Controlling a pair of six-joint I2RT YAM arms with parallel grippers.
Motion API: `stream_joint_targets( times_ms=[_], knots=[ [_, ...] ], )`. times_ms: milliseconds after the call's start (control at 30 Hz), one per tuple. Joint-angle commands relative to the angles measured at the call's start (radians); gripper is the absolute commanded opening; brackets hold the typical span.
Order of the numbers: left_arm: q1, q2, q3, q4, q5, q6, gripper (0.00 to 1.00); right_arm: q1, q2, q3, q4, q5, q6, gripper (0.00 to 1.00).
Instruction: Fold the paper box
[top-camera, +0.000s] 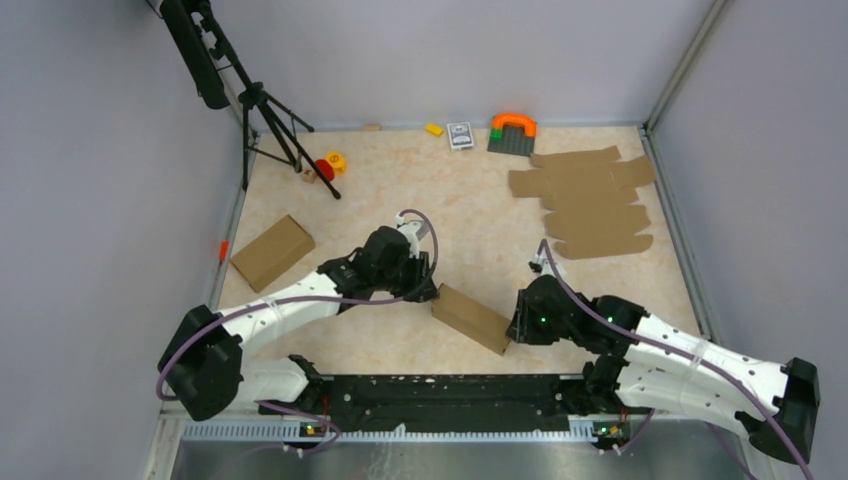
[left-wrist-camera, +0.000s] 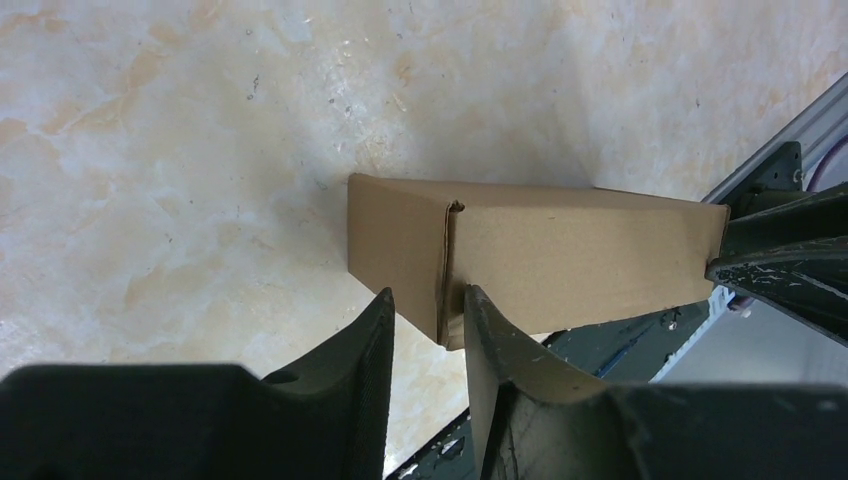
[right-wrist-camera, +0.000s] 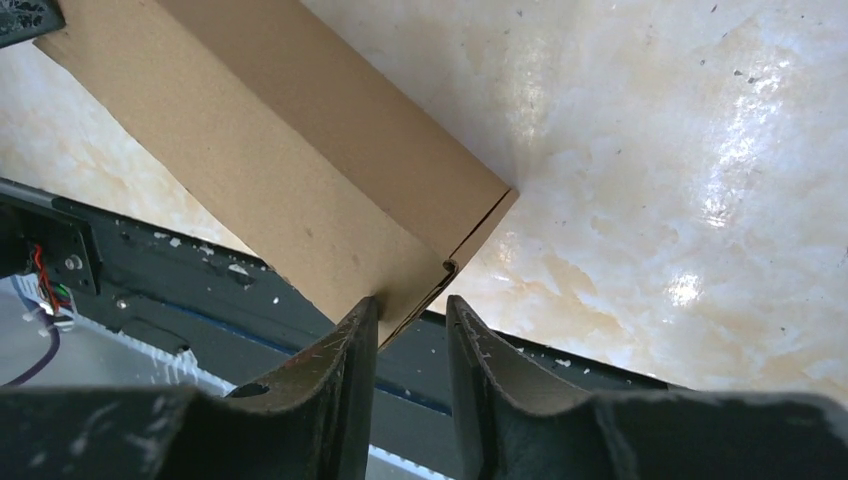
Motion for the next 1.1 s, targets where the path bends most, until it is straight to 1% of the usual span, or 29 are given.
stream_joint_targets(
  times_ms=[0,200,300,367,467,533,633,733,800,867,900,1000,1067],
  knots=[
    [0.002,0.027,-0.045,-0.008,-0.014,0.007,0.32,-0.010,-0.003,-0.037,-0.018,0.004,0.020,0.30],
    [0.002,-0.005,-0.024,-0.042,-0.028,0.019,0.32,-0.008,0.039,-0.004,0.020,0.007,-0.017,0.29],
    [0.002,-0.017,-0.018,-0.077,-0.030,0.027,0.31,-0.004,0.111,0.011,0.056,-0.020,-0.076,0.28],
    [0.002,-0.035,-0.032,-0.101,-0.025,0.026,0.31,0.034,0.164,0.034,0.028,0.008,-0.086,0.27],
    [0.001,-0.105,-0.066,-0.157,-0.022,0.014,0.30,0.152,0.193,0.069,-0.015,0.074,-0.060,0.27],
    [0.001,-0.170,-0.096,-0.191,-0.013,-0.001,0.30,0.192,0.192,0.070,-0.003,0.059,-0.047,0.27],
    [0.001,-0.257,-0.137,-0.219,0.038,-0.028,0.31,0.255,0.197,0.052,0.035,0.036,-0.016,0.27],
    [-0.002,-0.298,-0.174,-0.251,0.073,-0.059,0.33,0.320,0.234,0.031,0.055,0.058,0.034,0.28],
    [-0.003,-0.297,-0.191,-0.270,0.064,-0.073,0.34,0.328,0.278,0.016,0.056,0.076,0.057,0.29],
    [-0.007,-0.289,-0.206,-0.263,0.046,-0.099,0.35,0.327,0.327,0.014,0.037,0.125,0.081,0.29],
    [-0.007,-0.282,-0.211,-0.255,0.037,-0.113,0.37,0.328,0.341,0.015,0.030,0.153,0.095,0.29],
    [-0.007,-0.273,-0.212,-0.238,-0.022,-0.144,0.44,0.316,0.336,0.033,0.013,0.247,0.103,0.30],
    [-0.006,-0.303,-0.213,-0.198,-0.037,-0.164,0.48,0.296,0.290,0.049,0.023,0.256,0.071,0.32]
  ],
)
